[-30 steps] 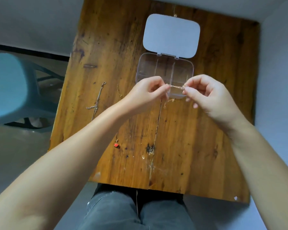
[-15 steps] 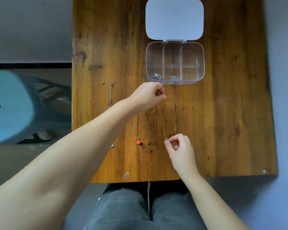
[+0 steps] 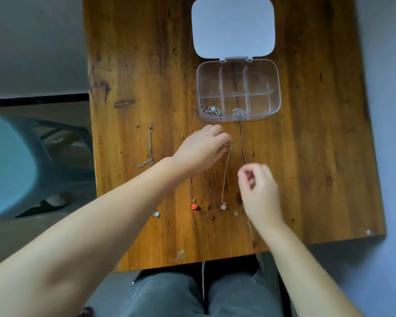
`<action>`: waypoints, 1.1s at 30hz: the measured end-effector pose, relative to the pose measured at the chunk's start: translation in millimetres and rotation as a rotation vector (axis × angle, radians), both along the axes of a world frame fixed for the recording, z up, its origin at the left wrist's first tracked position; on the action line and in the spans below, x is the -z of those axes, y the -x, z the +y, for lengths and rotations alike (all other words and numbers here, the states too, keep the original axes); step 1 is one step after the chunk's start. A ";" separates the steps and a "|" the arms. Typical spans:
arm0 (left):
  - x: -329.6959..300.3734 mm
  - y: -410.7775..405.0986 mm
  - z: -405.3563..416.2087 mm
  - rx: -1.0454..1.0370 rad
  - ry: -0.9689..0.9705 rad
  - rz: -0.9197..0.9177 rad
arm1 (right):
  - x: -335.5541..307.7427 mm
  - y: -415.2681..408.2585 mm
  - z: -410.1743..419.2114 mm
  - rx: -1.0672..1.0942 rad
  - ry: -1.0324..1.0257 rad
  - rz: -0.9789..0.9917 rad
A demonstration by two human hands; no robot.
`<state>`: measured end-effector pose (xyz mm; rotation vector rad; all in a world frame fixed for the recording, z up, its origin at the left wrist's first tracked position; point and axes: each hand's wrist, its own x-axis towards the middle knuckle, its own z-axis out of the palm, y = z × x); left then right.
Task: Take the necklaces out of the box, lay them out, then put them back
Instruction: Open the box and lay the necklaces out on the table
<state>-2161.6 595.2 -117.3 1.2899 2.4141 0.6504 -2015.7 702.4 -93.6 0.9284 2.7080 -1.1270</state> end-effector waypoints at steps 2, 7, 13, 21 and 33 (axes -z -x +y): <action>-1.4 4.3 -13.0 -0.214 -0.062 0.021 | -13.4 43.7 16.7 -0.088 -0.079 0.111; -1.1 21.8 -17.6 -0.476 -0.059 -0.026 | -8.4 151.0 30.9 -0.448 -0.208 -0.038; 0.7 31.5 -9.3 -0.513 -0.113 0.008 | 6.8 191.8 34.6 -0.739 -0.432 -0.224; 4.1 25.7 -6.2 -0.516 -0.092 0.030 | 4.1 193.5 37.5 -0.822 -0.499 -0.184; -66.0 14.8 44.7 -0.431 -0.294 -0.464 | -85.6 111.4 106.5 -0.302 0.728 0.149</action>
